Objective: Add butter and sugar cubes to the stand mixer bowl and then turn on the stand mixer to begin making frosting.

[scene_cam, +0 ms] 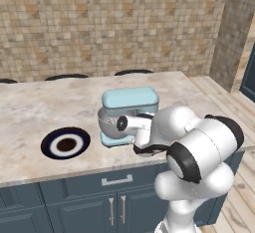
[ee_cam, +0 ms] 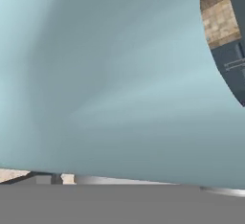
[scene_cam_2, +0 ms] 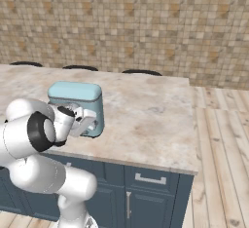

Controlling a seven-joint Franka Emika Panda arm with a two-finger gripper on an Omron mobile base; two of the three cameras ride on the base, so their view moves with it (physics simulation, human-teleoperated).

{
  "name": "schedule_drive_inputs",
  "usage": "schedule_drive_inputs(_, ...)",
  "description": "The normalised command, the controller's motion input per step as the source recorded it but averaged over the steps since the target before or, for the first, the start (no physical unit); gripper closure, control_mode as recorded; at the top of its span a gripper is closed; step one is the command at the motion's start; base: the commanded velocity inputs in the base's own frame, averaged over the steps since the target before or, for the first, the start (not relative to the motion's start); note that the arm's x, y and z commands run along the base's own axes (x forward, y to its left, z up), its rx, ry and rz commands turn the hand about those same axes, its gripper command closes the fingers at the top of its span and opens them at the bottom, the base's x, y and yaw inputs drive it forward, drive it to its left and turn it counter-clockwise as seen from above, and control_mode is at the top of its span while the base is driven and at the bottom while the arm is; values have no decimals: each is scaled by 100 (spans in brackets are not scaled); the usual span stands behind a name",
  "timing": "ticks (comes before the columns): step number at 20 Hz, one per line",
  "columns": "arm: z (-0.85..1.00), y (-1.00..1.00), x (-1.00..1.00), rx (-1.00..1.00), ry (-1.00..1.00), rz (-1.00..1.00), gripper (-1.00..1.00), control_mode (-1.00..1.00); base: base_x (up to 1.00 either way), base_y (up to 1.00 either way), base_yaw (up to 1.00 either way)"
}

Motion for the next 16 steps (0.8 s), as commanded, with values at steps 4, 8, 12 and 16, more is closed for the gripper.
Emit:
schedule_drive_inputs(4, -14, 0, 16, 0, 0, 0, -100, -100, 0, 0, 0)
schedule_drive_inputs(8, -8, 0, 4, 0, 0, 0, -100, -100, 0, 0, 0)
schedule_drive_inputs(12, 0, 0, 0, 0, 0, 0, 100, -100, 0, 0, 0)
schedule_drive_inputs(16, 0, 0, 1, 4, 0, 0, 100, -100, 0, 0, 0)
